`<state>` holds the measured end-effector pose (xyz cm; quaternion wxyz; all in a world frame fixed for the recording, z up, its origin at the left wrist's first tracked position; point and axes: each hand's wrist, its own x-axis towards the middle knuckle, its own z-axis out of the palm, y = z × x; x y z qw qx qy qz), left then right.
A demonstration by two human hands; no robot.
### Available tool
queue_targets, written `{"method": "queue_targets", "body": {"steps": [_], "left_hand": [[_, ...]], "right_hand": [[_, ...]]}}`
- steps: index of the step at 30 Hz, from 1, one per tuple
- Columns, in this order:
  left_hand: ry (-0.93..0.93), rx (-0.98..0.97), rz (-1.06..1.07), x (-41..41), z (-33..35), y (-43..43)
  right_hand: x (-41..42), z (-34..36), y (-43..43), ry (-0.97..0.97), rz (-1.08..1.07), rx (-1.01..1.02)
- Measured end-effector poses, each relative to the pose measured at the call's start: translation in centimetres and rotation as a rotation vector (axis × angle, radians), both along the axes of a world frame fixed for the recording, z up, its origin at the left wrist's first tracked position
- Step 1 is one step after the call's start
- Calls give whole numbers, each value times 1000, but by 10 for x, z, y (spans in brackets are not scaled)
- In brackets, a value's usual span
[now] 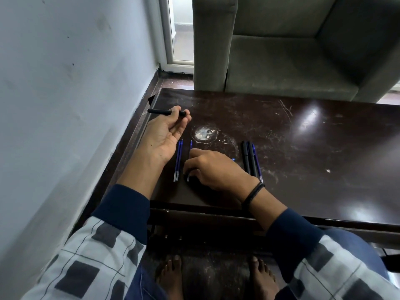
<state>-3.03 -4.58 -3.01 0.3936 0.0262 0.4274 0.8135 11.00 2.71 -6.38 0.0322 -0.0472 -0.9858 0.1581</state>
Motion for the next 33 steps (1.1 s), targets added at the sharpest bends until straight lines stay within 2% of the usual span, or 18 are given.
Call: {"method": "queue_targets", "body": {"steps": [6,9,14,16,20,25,33], "left_hand": [[10,-4,-4,1,0,0],[20,-18,-12,1,1,0],[135,-66,-96,4,3,-1],[155,-76,-149,9,4,0],[146,-83,-209,17,7,2],[160,-100,-201,17,6,1],[332,-190,-271,20,0,4]], "right_hand": [[1,-11,5,75,75,130],[3,-7,7,162,37,78],[2,14,22,472,-356,-255],[4,15,29,524,-497,-338],[9,17,34,527,-611,-480],[10,20,32,498,-623,-492],[8,18,30,526,-583,-484]]}}
